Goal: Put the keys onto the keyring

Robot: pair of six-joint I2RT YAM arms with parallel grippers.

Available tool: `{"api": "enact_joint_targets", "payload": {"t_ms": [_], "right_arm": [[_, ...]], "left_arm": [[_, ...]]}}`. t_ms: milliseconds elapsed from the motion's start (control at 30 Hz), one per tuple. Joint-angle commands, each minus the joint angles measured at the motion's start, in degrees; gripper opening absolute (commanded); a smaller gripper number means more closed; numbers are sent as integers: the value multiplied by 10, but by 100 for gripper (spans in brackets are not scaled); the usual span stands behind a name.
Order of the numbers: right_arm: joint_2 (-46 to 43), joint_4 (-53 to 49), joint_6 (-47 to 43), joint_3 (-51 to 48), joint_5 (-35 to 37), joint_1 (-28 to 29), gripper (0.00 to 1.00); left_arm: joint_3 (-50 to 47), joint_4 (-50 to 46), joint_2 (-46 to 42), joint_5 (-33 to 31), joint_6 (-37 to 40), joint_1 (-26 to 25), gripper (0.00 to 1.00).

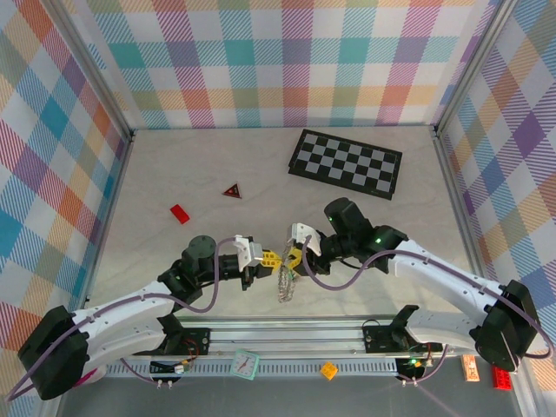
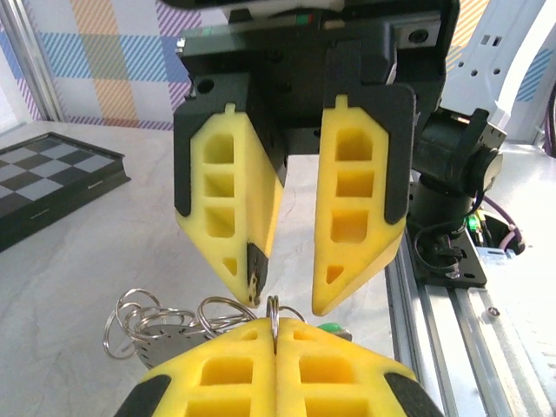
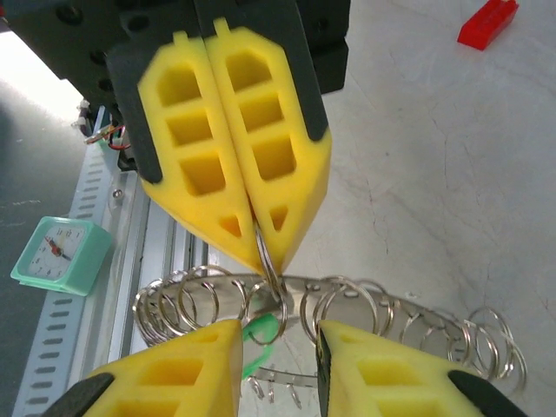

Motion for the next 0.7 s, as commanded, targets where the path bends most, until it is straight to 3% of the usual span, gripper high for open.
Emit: {"api": "enact_joint_targets", "payload": {"t_ms": [0, 467, 667], "right_arm": [[0, 35, -9, -6, -35, -3, 28], [13, 58, -7, -15, -28, -3, 20], [-22, 90, -4, -42, 3, -4, 26]], "left_arm": [[-2, 58, 6, 22, -7, -5, 0], [1, 81, 23, 30, -13, -5, 0], [-1, 75, 17, 29, -13, -5, 0]]}}
